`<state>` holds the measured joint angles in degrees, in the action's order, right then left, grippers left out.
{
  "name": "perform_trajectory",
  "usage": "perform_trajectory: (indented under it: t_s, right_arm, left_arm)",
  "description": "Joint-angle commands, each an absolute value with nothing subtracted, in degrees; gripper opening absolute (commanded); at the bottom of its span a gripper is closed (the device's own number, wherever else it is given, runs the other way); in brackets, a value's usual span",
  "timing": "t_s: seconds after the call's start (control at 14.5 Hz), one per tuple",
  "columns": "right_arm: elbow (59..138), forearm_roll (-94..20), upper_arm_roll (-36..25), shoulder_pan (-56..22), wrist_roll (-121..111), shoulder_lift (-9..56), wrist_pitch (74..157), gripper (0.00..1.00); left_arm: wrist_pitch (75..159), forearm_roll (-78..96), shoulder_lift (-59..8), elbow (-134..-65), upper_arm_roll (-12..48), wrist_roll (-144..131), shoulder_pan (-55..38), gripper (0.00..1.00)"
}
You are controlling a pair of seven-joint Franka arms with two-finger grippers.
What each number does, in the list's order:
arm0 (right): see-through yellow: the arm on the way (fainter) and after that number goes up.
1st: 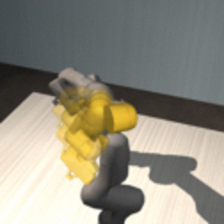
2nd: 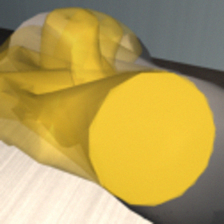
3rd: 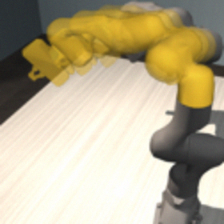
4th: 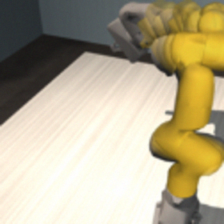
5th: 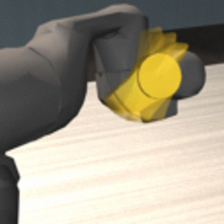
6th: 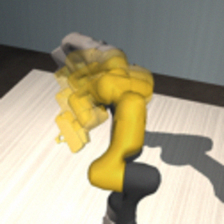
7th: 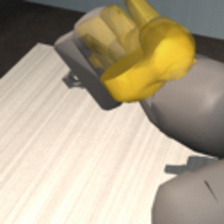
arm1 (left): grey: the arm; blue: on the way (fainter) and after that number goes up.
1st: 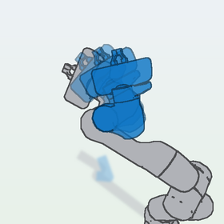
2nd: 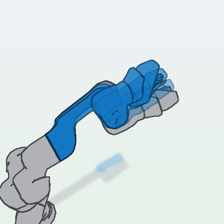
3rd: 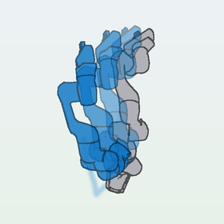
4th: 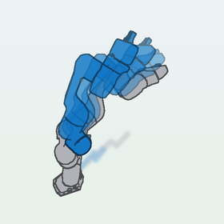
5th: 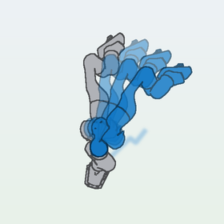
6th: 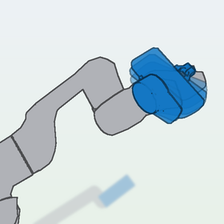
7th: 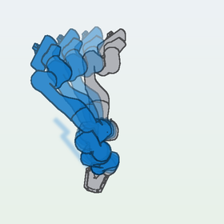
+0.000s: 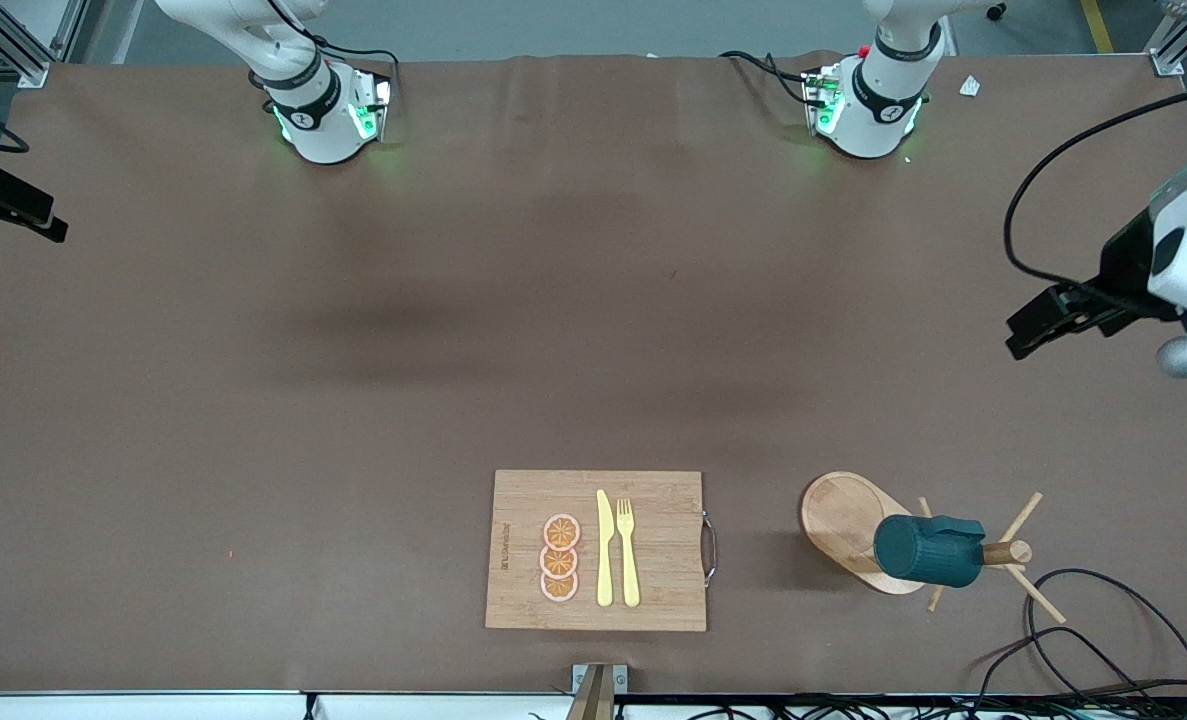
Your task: Pass cup and hang on rack
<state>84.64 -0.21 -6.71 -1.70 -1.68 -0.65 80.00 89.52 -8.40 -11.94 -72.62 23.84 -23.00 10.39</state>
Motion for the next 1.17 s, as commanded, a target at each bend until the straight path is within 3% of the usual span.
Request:
perform_trajectory:
  t_s: [0.0,0.14,0.41,0.69,1.1]
  right_arm:
    - [86.04,-0.26,-6.50,-1.49,-2.02,-2.11,80.07,1.00]
    - [86.04,-0.18,-6.42,-1.67,-2.02,-2.11,79.98,1.00]
    - [86.04,-0.18,-6.42,-2.02,-2.11,-2.11,79.89,1.00]
    - [86.04,0.97,-6.42,-2.90,-2.11,-2.11,79.89,1.00]
    - [86.22,0.97,-6.50,-2.64,-2.02,-2.02,79.89,1.00]
  left_arm:
    - [86.50,-9.15,-7.56,-75.76,17.17,-17.86,5.56,1.00]
    - [84.12,-8.97,-6.16,-76.02,13.47,-12.33,3.35,1.00]
    - [84.02,-0.81,-0.62,-82.96,6.87,-9.06,2.02,1.00]
    - [85.51,0.09,4.47,-90.34,6.68,-8.97,1.76,1.00]
    - [85.52,0.09,4.75,-90.44,7.29,-4.31,1.58,1.00]
